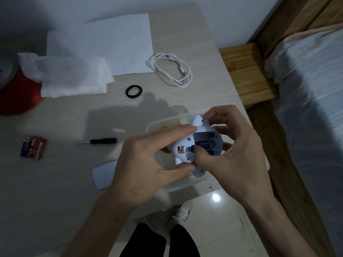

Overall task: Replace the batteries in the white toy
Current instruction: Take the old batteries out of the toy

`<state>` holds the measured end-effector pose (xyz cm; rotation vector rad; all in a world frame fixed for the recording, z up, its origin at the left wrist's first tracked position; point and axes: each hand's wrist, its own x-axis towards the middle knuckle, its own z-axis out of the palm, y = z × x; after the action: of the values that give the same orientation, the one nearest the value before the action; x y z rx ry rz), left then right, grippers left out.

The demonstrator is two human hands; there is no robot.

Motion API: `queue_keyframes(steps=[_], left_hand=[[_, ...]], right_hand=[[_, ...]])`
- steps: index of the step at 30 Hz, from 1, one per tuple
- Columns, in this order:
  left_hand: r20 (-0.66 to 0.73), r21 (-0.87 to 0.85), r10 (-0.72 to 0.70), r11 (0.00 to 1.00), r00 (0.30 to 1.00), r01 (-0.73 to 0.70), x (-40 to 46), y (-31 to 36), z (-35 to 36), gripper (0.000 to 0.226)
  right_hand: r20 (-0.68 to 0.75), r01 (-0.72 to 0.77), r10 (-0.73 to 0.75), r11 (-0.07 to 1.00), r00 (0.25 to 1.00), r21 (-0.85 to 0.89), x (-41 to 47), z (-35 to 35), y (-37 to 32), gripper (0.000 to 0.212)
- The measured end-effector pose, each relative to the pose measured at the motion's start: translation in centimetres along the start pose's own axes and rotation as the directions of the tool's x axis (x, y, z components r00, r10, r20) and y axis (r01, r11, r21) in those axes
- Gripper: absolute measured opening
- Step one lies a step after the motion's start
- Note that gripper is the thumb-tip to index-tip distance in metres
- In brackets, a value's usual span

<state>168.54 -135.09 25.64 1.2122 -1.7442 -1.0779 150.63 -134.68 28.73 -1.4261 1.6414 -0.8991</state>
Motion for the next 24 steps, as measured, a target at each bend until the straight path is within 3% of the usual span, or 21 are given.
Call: queue_keyframes(steps=[11, 17, 21, 24], left_hand=[[0.002, -0.047, -0.078, 0.996, 0.997, 0.078, -0.1, -0.2, 0.0, 0.071], [-0.005, -0.07, -0.111, 0.991, 0.994, 0.11, 0.2, -0.1, 0.0, 0.069], [0.007, -0.113, -0.134, 0.985, 0.991, 0.134, 0.2, -0.1, -0.2, 0.07], [0.003, -0.138, -0.131, 0.982, 0.991, 0.13, 0.2, -0.2, -0.4, 0.07]], right_hand=[[0.017, -0.016, 0.015, 0.997, 1.0, 0.07, -0.5, -0.8, 0.1, 0.032], [0.0, 0.05, -0.05, 0.999, 0.999, 0.017, -0.8, -0.5, 0.7, 0.02], [-0.03, 0.082, -0.084, 0.996, 0.996, -0.047, -1.1, -0.2, 1.2, 0.024], [0.03, 0.095, -0.094, 0.995, 0.995, -0.024, -1.1, -0.4, 1.5, 0.026]])
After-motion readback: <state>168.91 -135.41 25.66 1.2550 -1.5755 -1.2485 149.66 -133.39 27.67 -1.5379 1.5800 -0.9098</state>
